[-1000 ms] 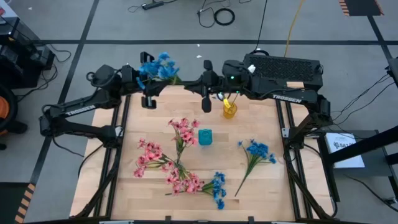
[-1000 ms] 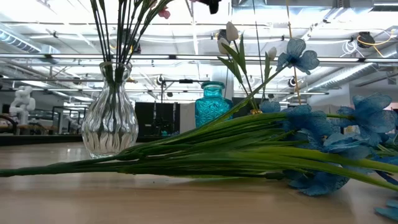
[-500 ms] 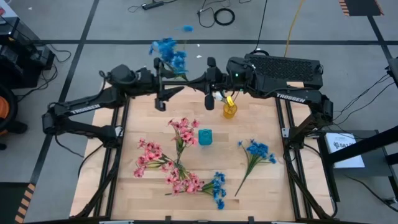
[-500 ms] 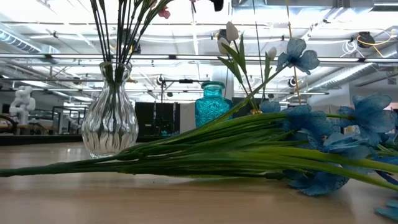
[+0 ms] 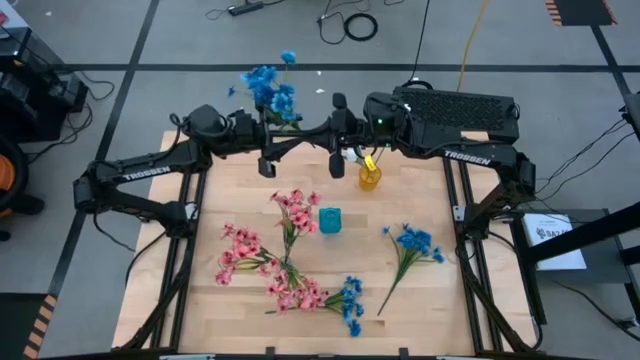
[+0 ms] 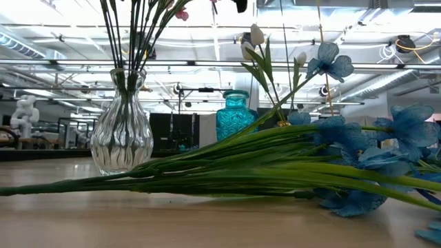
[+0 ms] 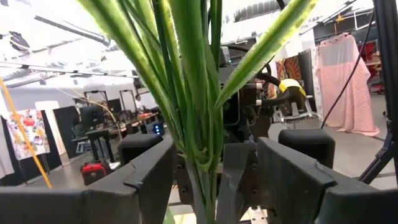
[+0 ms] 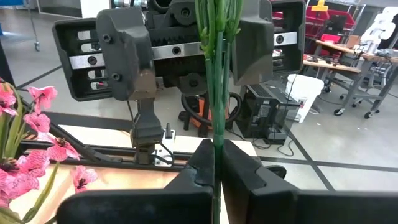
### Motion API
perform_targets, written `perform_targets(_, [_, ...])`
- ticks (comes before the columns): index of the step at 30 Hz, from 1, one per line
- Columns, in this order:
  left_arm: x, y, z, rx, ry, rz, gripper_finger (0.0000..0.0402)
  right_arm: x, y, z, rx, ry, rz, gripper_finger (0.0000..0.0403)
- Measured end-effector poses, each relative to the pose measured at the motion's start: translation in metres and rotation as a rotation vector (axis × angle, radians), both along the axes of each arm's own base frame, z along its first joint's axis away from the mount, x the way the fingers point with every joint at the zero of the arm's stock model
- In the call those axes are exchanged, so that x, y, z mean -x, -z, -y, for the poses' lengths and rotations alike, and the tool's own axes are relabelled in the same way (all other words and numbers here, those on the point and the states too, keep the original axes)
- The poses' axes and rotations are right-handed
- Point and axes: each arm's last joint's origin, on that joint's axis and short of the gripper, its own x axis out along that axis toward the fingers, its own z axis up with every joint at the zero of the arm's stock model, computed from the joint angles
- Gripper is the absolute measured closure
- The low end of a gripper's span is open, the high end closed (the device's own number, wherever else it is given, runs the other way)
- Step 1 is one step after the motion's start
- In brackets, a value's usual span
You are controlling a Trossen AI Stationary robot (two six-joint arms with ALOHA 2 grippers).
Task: Sort flowers into vase by color
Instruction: Put the top blue flowers into the blue vase
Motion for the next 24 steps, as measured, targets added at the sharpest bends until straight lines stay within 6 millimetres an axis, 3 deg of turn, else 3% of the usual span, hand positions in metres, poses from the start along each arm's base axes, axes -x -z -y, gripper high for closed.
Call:
perform_targets(12, [0.001, -0.0022, 0.0005, 0.04, 0.023, 0.02, 0.026, 0.0, 0.001, 0.0, -0.002, 0.0, -0.009, 0.0402])
perform_targets(24, [0.0026, -0.0038, 0.0024, 0.024, 0.067, 0.024, 0.0265, -0.0001, 0.0022, -0.0002, -0.007, -0.002, -0.021, 0.0402])
